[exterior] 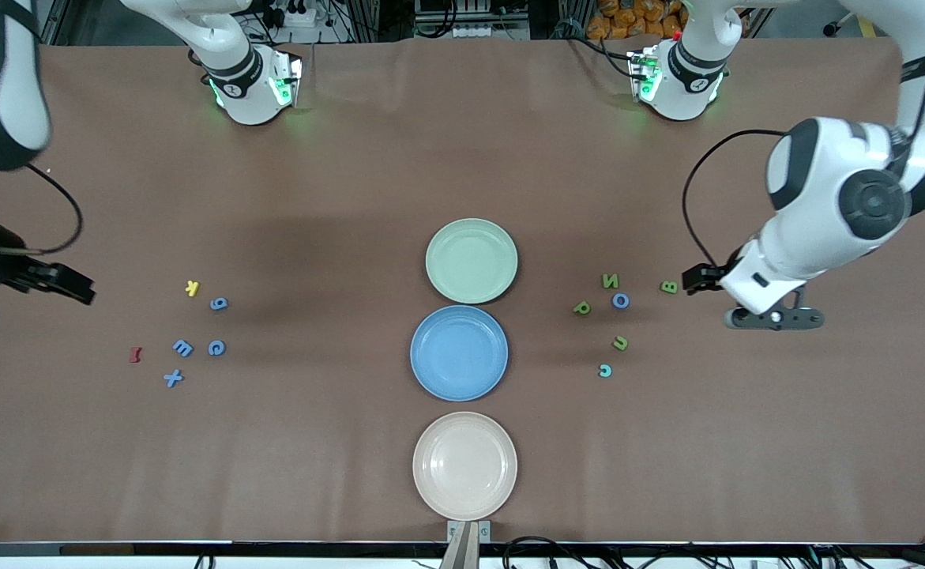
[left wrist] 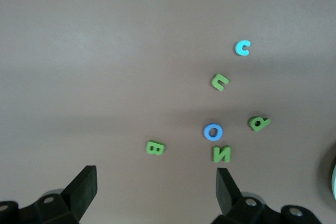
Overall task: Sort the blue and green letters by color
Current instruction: 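Move the right gripper toward the blue letters while the left gripper approaches the green letters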
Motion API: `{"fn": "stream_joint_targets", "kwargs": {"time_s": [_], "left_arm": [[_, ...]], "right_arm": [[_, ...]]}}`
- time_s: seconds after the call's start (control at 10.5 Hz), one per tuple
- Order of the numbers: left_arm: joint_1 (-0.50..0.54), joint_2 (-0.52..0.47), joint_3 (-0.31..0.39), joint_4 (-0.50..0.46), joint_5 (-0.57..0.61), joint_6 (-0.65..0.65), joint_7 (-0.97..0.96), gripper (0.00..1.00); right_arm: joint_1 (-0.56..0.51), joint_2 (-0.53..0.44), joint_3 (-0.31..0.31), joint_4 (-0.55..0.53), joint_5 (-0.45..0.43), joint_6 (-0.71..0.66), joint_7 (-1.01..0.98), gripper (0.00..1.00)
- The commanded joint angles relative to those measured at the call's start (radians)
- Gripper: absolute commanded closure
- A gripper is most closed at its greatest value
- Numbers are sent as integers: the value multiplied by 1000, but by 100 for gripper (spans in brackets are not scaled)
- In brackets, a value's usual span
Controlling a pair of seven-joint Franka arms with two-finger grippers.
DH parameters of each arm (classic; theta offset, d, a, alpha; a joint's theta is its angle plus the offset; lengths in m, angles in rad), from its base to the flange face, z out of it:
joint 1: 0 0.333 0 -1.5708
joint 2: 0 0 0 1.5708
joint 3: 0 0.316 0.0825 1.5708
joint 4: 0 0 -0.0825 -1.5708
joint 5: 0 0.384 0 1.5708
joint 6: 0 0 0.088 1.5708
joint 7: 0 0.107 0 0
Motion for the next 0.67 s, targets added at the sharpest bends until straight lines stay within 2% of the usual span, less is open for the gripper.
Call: {"fn": "stream_joint_targets", "kwargs": {"time_s": [0.0,0.1,0.19,0.38,0.57], "left_arm": [[-90,76,2,-13,-6,81,-101,0],[-111,98,0,-13,-3,104,-75,0],[-134,116,-9,-12,-1,108,-23,0],[-161,138,-36,-12,-1,127,4,0],[-182,182,-76,-18,4,222,19,0]], "right_arm": [[-3,-3,7,-220,16,230,8,0],[-2,12,7,-274,79,293,8,0],[-2,29,7,-314,105,334,8,0],[0,96,7,-337,107,362,8,0],[0,152,9,-373,153,432,8,0]]}}
